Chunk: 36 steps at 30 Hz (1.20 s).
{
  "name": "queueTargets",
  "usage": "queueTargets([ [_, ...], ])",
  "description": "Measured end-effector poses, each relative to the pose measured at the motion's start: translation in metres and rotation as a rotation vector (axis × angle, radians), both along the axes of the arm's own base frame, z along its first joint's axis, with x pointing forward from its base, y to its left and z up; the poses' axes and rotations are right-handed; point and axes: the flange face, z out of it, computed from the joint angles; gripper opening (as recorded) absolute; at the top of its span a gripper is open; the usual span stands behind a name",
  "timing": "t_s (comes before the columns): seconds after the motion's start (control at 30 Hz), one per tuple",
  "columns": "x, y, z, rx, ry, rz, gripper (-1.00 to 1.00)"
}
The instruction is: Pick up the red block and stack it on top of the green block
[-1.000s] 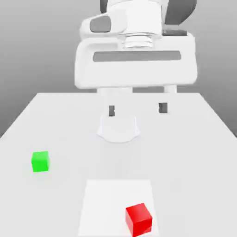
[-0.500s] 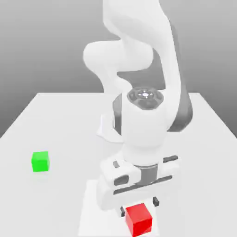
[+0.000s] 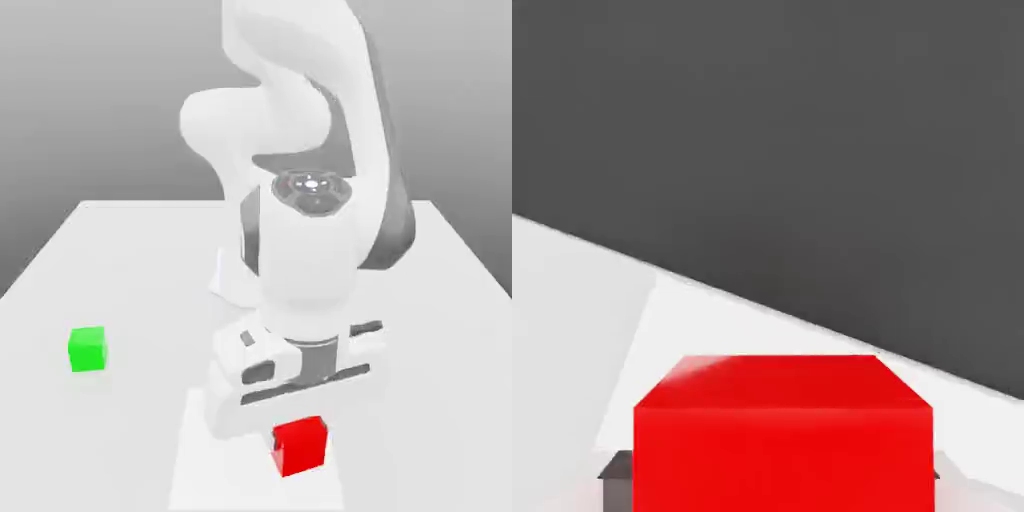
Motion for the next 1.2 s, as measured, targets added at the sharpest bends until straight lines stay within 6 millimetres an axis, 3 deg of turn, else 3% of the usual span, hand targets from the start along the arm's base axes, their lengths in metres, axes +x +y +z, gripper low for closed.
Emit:
queueTargets([
  [0.13, -0.028, -0.09, 0.018, -0.039, -0.004, -0.091, -1.0],
  [0.27, -0.071, -0.16, 0.031, -0.058, 0.0, -0.164, -1.0],
  [0.53, -0.168, -0.236, 0.037, -0.03, 0.011, -0.243, -1.0],
  [0.7, -0.233, -0.261, 0.027, 0.026, 0.006, -0.299, -1.0],
  [0.73, -0.238, -0.263, 0.024, 0.035, 0.003, -0.302, -1.0],
  [0.97, -0.237, -0.265, 0.002, 0.053, -0.01, -0.299, -1.0],
  [1.2, -0.24, -0.264, -0.032, 0.047, -0.004, -0.301, -1.0],
])
